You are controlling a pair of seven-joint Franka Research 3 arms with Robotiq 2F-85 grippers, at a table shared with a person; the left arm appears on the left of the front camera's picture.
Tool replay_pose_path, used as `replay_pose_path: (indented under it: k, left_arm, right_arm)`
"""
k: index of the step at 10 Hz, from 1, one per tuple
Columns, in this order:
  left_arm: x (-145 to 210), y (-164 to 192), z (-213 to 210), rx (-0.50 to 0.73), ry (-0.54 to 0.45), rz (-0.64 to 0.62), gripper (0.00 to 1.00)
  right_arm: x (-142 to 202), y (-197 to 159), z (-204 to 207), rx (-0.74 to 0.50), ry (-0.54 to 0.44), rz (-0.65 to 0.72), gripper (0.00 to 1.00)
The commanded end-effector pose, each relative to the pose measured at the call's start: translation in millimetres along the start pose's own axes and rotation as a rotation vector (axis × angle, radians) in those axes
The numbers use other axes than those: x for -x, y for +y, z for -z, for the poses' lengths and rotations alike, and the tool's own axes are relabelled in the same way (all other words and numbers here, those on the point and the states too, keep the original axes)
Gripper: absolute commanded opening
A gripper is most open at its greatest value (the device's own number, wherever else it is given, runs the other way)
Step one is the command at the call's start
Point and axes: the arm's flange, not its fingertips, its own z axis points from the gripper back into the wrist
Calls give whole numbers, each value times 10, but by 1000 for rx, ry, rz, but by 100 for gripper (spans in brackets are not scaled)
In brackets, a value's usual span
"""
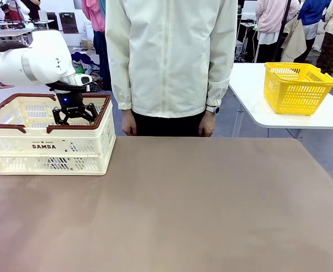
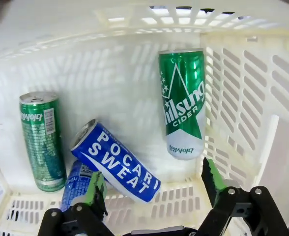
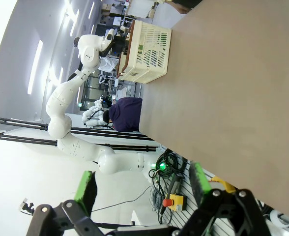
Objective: Place the drinks into the Shopping basket.
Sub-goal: Pick up one drink and place it into the Shopping basket.
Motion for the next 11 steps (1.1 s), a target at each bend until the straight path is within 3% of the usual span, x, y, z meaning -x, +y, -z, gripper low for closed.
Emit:
replay_pose_path:
  k: [1,3,5,6,7,8,9,11]
  left_arm:
    - [43,51,-86,14,-19,5,100]
    - [141,123,-386,70,-62,31,100]
    - [412,317,-1041,227,-21,118,100]
    - [661,491,-1482,302,-73,183,100]
    - [838,680,-1796,369,-38,180,100]
    - [987,892,-1998,519,2,258,100]
    - [1105,1154,-2070,666,59,329,100]
    - [1222,1943,-1778,939,46,195,100]
  right_arm:
    - [-33,56,-5,-13,-12,3,100]
    - [-33,56,-5,-13,-12,3,100]
    - [-33,56,-5,-13,-12,3,100]
    - [-33,56,-5,-13,-12,3,100]
    - [-33,56,-5,-13,-12,3,100]
    - [-33,56,-5,-13,-12,3,100]
    - [-33,56,-5,-13,-12,3,100]
    - [-33,56,-5,-13,-12,3,100]
